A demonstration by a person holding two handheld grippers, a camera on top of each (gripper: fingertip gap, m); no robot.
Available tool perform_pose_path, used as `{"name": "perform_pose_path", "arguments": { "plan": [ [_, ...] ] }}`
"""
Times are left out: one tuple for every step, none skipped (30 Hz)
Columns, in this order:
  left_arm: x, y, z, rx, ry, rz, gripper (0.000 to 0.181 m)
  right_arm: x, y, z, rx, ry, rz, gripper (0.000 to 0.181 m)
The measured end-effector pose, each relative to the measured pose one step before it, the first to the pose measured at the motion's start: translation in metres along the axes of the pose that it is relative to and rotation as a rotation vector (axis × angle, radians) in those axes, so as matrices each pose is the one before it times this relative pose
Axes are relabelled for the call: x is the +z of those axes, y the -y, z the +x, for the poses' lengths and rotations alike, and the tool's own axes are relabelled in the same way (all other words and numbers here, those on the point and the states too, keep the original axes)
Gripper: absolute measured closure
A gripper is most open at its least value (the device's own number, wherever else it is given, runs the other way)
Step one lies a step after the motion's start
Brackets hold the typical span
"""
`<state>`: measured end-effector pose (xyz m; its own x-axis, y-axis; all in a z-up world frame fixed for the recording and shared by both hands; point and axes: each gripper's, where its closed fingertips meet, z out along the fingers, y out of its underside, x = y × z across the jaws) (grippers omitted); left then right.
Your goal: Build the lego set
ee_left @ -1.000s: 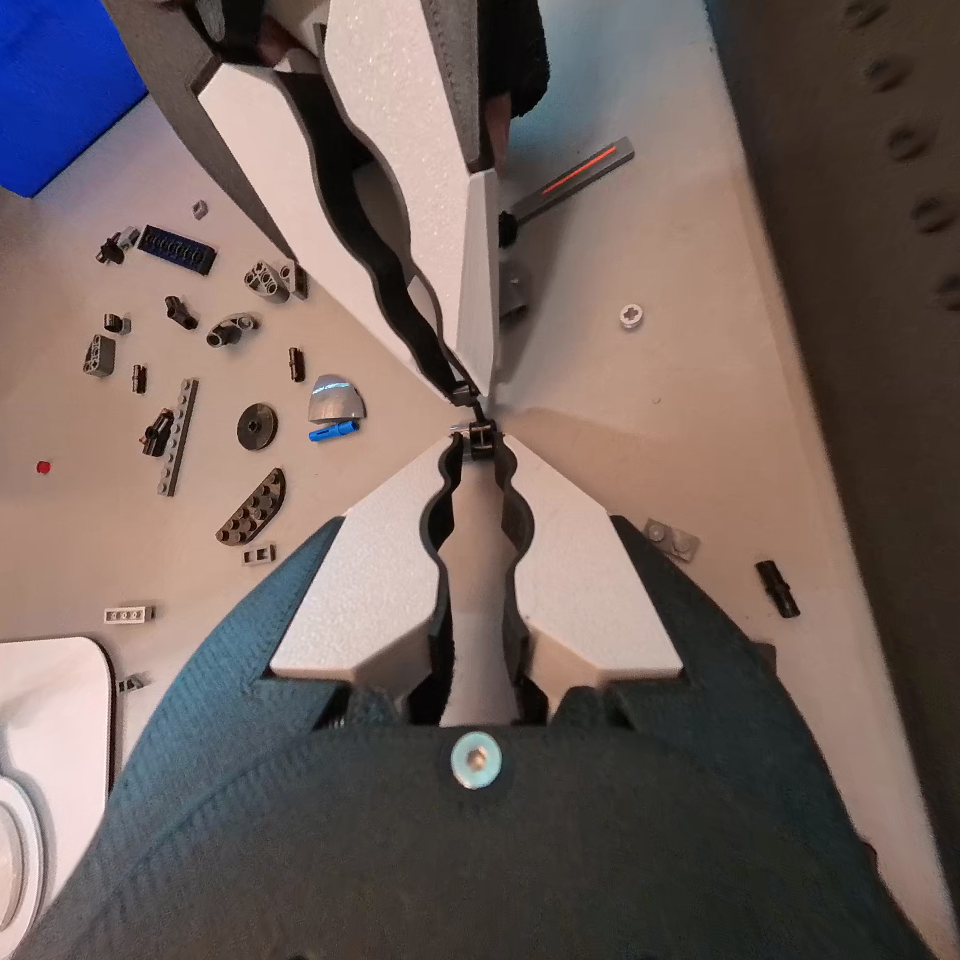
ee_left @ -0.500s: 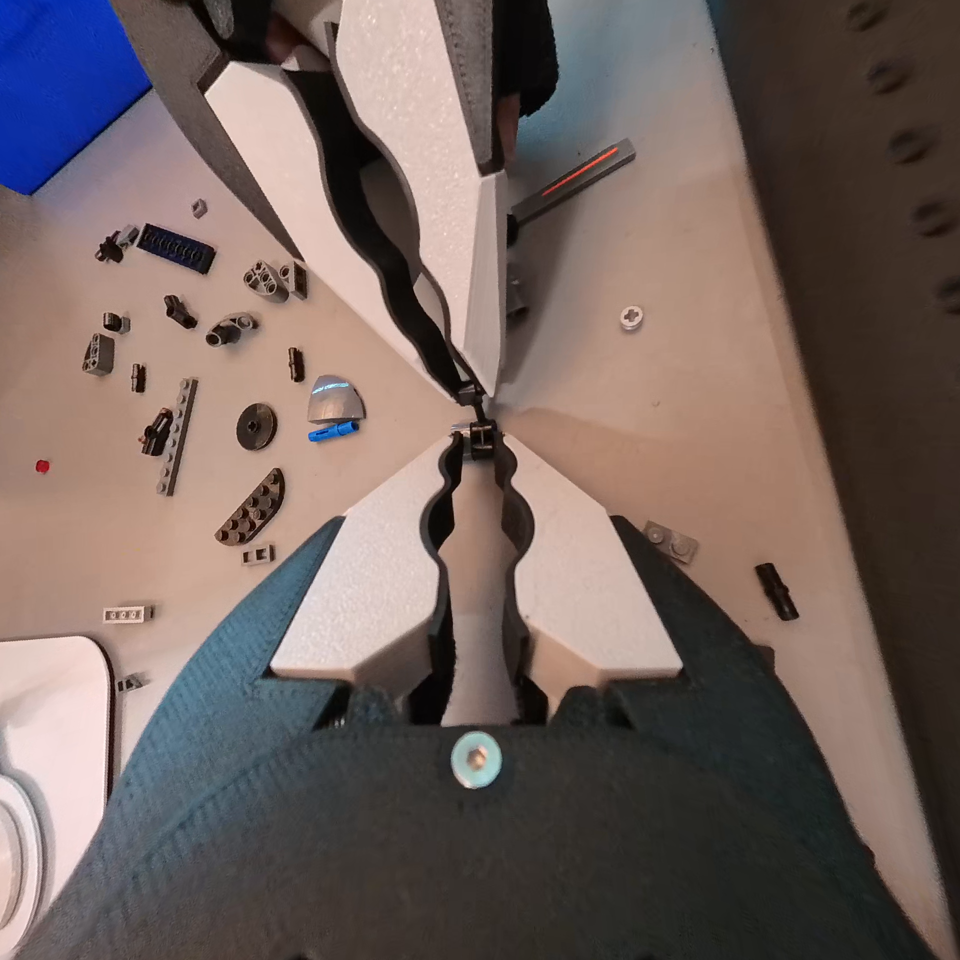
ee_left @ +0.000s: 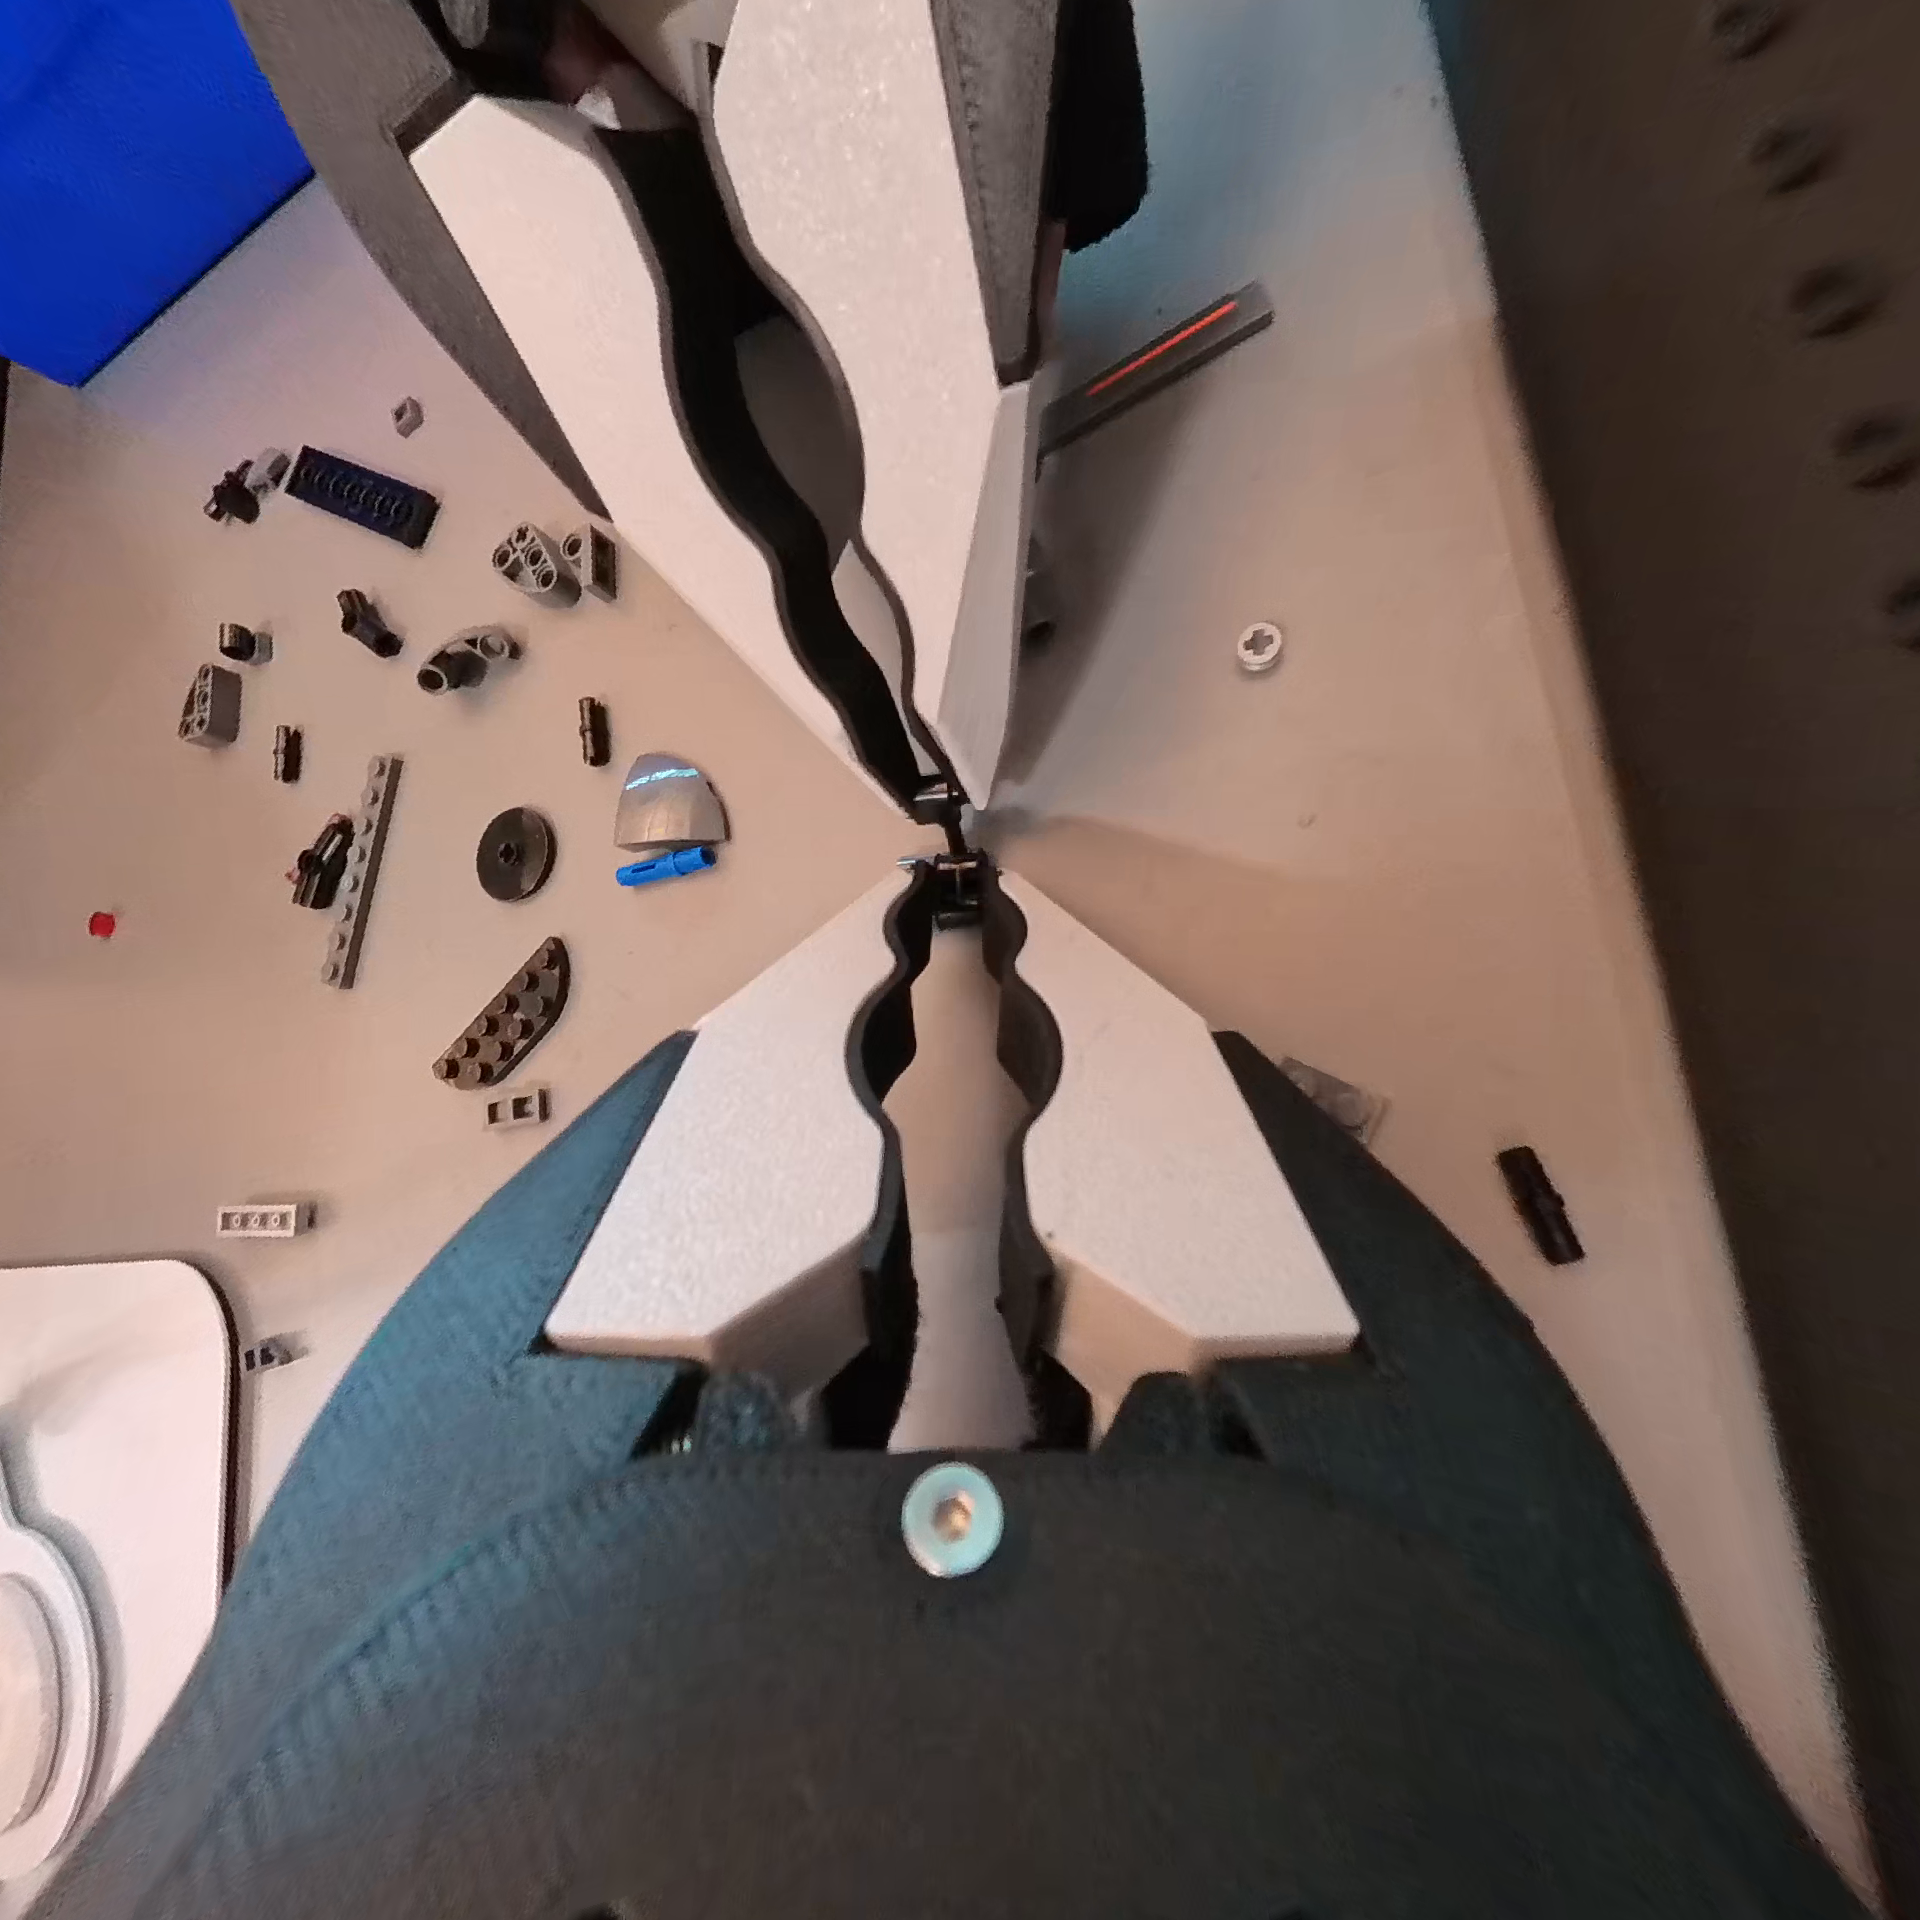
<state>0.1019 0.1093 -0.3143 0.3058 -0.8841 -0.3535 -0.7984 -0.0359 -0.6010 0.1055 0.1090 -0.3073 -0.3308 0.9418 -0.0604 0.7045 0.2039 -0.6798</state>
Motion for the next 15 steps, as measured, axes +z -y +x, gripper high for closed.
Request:
{"name": "perform_pose_path", "arguments": {
  "plan": [
    [0.00008, -0.00003, -0.00002, 0.0020, 0.0033, 0.0006, 0.174, 0.00004, -0.00008, 0.00002, 0.0007, -0.0023, -0.0015, 0.176],
    [0.00005, -0.00005, 0.00004, -0.0044, -0.0024, 0.0014, 0.174, 0.00024, 0.00012, -0.00017, -0.0063, -0.0062, -0.0025, 0.176],
    [-0.00011, -0.00003, -0.00001, -0.0122, -0.0075, 0.0036, 0.174, 0.00023, -0.00003, -0.00026, -0.0044, -0.0036, -0.0009, 0.176],
    [0.00007, 0.00012, -0.00004, -0.0083, -0.0047, 0.0043, 0.174, -0.00002, -0.00013, -0.00002, 0.0022, 0.0009, 0.0027, 0.176],
    [0.00003, 0.00003, 0.00007, 0.0016, 0.0015, 0.0018, 0.174, 0.00000, -0.00008, -0.00006, 0.0053, 0.0027, 0.0047, 0.176],
    [-0.00002, 0.00004, -0.00005, 0.0022, 0.0025, -0.0002, 0.175, 0.00008, 0.00003, -0.00004, 0.0012, 0.0002, 0.0014, 0.176],
    [0.00006, 0.00004, 0.00002, 0.0000, 0.0018, -0.0004, 0.175, 0.00004, 0.00002, -0.00010, -0.0015, -0.0015, -0.0021, 0.176],
    [0.00006, -0.00011, 0.00008, -0.0005, 0.0001, -0.0009, 0.175, 0.00008, -0.00001, 0.00004, 0.0016, 0.0012, 0.0003, 0.176],
    [0.00002, -0.00024, 0.00141, -0.0003, -0.0077, -0.0019, 0.179, 0.00021, 0.00004, 0.00033, 0.0061, 0.0001, 0.0007, 0.176],
    [0.00019, -0.00027, -0.00026, -0.0059, 0.0032, 0.0022, 0.179, 0.00024, 0.00006, -0.00020, 0.0012, 0.0009, -0.0007, 0.176],
    [-0.00002, 0.00013, 0.00000, -0.0021, -0.0016, 0.0032, 0.179, 0.00007, 0.00012, -0.00009, 0.0018, -0.0010, -0.0014, 0.176],
    [0.00003, -0.00006, -0.00004, -0.0030, -0.0012, 0.0022, 0.179, 0.00004, 0.00006, 0.00004, 0.0023, -0.0005, 0.0001, 0.176],
    [-0.00004, 0.00011, 0.00000, -0.0020, -0.0017, 0.0030, 0.179, -0.00002, -0.00014, -0.00006, 0.0016, -0.0008, 0.0005, 0.176],
    [0.00003, 0.00007, 0.00005, -0.0029, -0.0015, 0.0010, 0.179, 0.00007, -0.00002, -0.00003, -0.0011, -0.0026, -0.0008, 0.176],
    [0.00004, -0.00008, -0.00006, -0.0010, -0.0004, -0.0007, 0.179, 0.00002, 0.00008, -0.00004, -0.0006, -0.0020, -0.0010, 0.176]
  ]
}}
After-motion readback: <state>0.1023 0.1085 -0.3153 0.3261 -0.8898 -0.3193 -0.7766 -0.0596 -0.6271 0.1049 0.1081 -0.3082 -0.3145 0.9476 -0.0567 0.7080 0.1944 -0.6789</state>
